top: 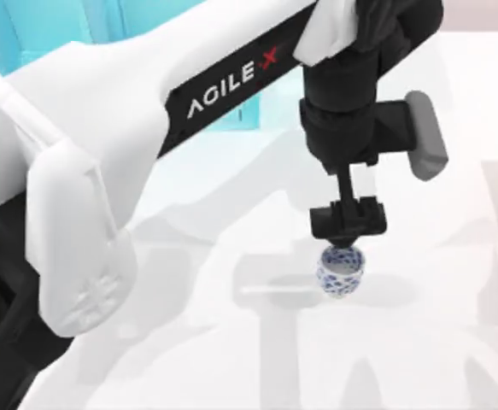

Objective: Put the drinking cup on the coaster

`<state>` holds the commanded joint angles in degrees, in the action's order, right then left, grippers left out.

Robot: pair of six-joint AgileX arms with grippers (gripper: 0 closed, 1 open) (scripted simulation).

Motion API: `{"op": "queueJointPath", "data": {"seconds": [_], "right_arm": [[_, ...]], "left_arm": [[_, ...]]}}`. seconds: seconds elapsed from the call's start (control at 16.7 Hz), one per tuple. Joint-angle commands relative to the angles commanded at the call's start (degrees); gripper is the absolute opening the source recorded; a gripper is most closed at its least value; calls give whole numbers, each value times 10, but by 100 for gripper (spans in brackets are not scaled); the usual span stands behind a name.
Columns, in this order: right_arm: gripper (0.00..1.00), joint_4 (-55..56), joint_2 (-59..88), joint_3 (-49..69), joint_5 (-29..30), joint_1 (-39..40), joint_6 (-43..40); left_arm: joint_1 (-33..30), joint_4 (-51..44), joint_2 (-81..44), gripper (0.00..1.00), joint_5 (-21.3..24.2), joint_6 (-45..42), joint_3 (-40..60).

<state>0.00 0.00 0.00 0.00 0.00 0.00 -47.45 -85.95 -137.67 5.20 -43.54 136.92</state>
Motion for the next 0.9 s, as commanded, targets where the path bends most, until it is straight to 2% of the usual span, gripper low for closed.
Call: {"op": "queueJointPath", "data": {"seconds": [0.54,0.9], "right_arm": [[100,0,0,0,0,0,0],[100,0,0,0,0,0,0]], "left_arm": [[-1,8,-9,100,-9,-5,9],[-7,155,-14,100,-10,0,-131]]}}
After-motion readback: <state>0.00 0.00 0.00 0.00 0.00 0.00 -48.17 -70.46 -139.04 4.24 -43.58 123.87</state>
